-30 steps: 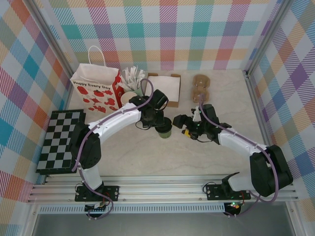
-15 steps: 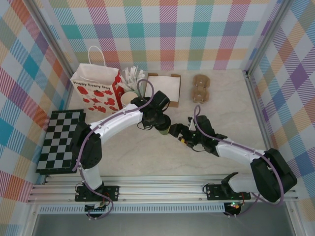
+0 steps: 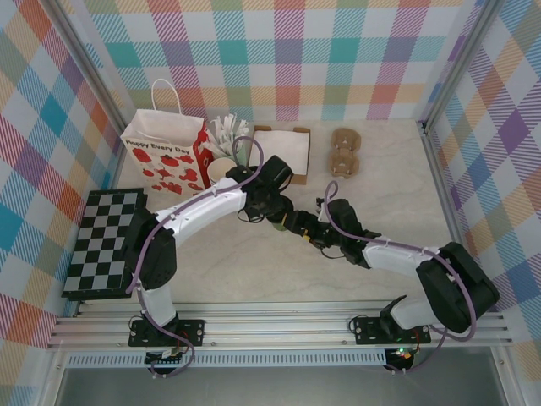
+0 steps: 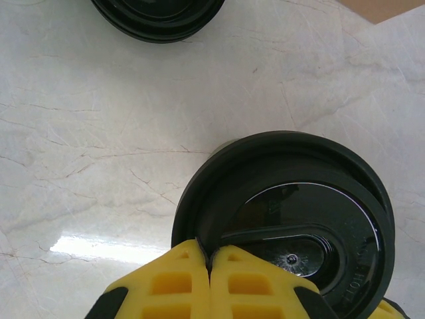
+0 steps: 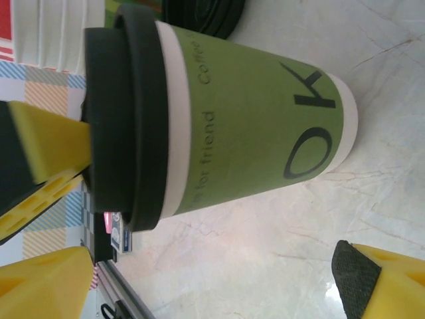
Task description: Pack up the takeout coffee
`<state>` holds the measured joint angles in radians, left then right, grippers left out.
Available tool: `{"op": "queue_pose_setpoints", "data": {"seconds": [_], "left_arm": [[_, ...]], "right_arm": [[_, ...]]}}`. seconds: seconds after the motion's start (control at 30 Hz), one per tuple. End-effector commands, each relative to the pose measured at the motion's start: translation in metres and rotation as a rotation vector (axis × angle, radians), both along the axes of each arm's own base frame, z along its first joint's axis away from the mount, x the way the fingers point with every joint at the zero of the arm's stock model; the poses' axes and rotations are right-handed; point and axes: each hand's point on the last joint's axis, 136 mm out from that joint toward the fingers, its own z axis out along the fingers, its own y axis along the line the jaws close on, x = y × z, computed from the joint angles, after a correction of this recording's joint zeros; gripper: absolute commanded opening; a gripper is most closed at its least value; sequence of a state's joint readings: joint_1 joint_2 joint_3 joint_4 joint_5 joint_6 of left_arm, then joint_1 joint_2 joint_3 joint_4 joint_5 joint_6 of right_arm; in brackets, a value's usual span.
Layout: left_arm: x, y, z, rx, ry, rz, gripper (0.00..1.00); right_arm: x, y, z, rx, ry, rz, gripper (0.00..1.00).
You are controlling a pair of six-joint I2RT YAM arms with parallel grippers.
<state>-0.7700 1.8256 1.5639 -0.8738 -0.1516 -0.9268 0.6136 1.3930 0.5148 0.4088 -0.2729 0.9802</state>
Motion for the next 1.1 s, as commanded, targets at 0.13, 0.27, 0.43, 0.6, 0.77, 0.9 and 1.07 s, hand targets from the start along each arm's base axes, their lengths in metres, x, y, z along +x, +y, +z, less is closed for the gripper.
{"op": "queue_pose_setpoints", "data": {"seconds": [0.13, 0.27, 0.43, 0.6, 0.77, 0.9, 1.07], "left_arm": [[-0.012, 0.003, -0.026, 0.114, 0.121, -0.049, 0.0], [-0.01, 0.002, -0.03, 0.151, 0.146, -0.071, 0.0], [-0.008, -0.001, -0.032, 0.159, 0.146, -0.081, 0.0], [-0.011, -0.002, -0.036, 0.16, 0.158, -0.083, 0.0], [-0.014, -0.007, -0.043, 0.147, 0.176, -0.102, 0.0], [-0.017, -0.007, -0.054, 0.155, 0.194, -0.109, 0.0], [-0.016, -0.019, -0.05, 0.124, 0.191, -0.212, 0.0]], "right_arm": [[0.01, 0.001, -0.005, -0.002, -0.029, -0.037, 0.94], [0.014, 0.001, -0.007, -0.011, -0.042, -0.042, 0.93], [0.015, 0.002, -0.003, 0.002, -0.058, -0.043, 0.92], [0.012, -0.002, -0.014, -0.028, -0.036, -0.042, 0.93], [0.012, -0.001, -0.031, -0.069, -0.001, -0.026, 0.93], [0.012, -0.004, -0.038, -0.072, 0.031, -0.038, 0.93], [0.01, -0.001, -0.026, -0.055, 0.011, -0.003, 0.93]]}}
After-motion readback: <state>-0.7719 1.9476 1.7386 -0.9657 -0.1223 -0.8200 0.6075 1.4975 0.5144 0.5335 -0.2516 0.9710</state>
